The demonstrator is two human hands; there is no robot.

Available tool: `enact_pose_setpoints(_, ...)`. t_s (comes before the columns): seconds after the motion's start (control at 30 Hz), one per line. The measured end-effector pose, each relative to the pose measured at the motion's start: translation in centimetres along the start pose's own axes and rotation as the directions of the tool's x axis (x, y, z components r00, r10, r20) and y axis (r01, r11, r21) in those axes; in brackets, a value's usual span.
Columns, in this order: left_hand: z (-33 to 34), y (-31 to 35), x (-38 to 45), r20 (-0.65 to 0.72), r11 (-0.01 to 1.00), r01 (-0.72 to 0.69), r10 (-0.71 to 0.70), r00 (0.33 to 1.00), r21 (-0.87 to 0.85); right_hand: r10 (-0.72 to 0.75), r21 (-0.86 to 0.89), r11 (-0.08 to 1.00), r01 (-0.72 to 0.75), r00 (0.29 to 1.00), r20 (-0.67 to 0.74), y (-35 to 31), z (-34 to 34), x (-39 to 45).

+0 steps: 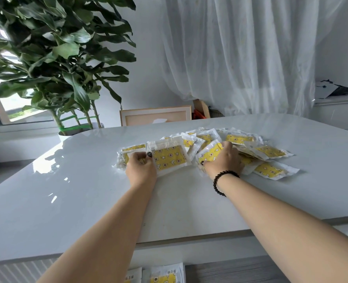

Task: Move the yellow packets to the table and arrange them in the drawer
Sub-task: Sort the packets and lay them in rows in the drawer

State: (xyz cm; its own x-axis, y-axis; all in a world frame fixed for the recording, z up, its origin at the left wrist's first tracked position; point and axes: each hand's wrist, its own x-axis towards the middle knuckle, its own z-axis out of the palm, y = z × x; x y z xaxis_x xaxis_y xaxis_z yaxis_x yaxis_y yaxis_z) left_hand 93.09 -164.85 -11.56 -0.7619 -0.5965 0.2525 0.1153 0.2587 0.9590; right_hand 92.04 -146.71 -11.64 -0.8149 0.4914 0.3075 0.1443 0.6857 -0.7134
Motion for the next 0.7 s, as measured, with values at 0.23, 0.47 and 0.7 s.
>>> enact_pose_setpoints(0.23,0.2,-0.1,0.2,0.011,1.000,0.006,-0.006,1.000,0.023,-0.023,0.477,0.878,-0.034,0.993,0.113,0.0,-0.9,-0.4)
enact_pose_setpoints(0.47,0.1,-0.5,0.8,-0.088,0.997,0.066,-0.070,0.994,-0.044,-0.125,0.595,0.800,0.077,0.991,0.041,0.1,0.0,0.1)
enact_pose_setpoints(0.7,0.2,0.1,-0.1,0.058,0.998,-0.024,0.028,0.998,-0.060,-0.523,0.304,0.827,0.472,0.846,0.107,-0.5,-0.2,-1.5)
